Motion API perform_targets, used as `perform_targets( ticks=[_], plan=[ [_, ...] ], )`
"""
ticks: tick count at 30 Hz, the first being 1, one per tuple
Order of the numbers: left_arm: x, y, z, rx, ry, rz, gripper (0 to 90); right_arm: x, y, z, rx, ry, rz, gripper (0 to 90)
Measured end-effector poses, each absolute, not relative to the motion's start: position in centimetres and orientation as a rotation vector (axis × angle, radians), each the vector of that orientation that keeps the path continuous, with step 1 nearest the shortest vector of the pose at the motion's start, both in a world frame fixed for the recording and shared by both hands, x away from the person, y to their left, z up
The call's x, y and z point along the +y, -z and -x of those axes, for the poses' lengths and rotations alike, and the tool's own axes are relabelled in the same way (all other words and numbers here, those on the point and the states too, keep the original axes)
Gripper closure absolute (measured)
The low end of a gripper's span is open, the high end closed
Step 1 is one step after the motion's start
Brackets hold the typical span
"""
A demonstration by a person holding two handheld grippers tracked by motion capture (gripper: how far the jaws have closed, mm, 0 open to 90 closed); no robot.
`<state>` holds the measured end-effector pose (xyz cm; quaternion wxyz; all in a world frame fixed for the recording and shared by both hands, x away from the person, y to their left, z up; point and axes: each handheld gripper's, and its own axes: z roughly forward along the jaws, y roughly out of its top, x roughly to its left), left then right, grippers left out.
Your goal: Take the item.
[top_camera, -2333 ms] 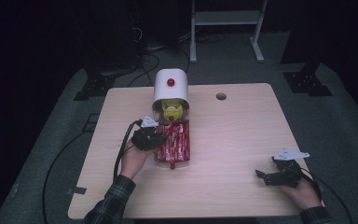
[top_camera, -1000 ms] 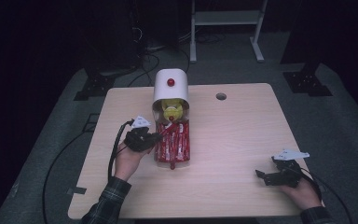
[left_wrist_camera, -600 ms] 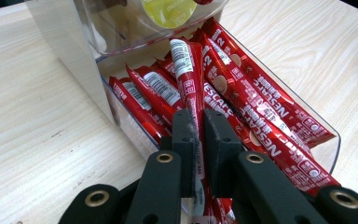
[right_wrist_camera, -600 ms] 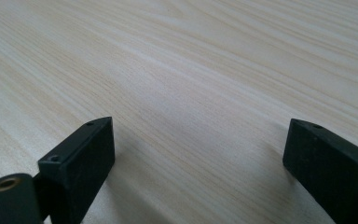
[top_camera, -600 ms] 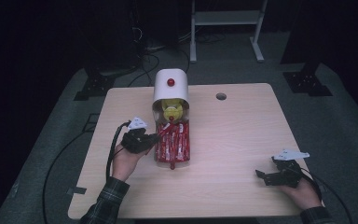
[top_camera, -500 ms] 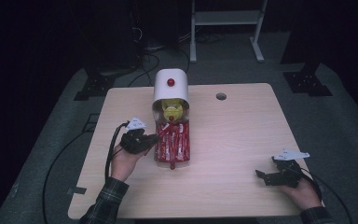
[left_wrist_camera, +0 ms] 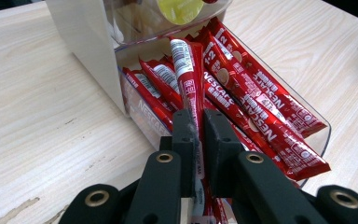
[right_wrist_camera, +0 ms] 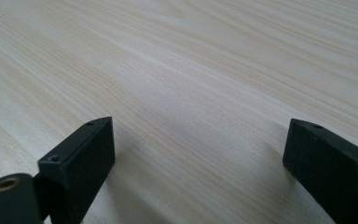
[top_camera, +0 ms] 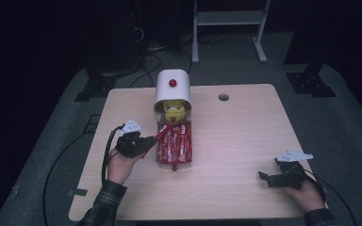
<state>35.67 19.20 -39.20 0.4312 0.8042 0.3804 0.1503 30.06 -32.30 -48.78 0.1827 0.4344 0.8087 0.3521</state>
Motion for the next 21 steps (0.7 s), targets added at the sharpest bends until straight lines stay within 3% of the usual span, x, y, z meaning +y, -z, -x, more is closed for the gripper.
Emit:
perform_targets(
  ticks=[21],
  plan=[
    [21.3, 39.2, -34.9, 0.991, -0.391, -1.977, 83.6, -32.3, 48.8, -30.1, 2.278, -0.991, -1.233, 7.8]
  ],
)
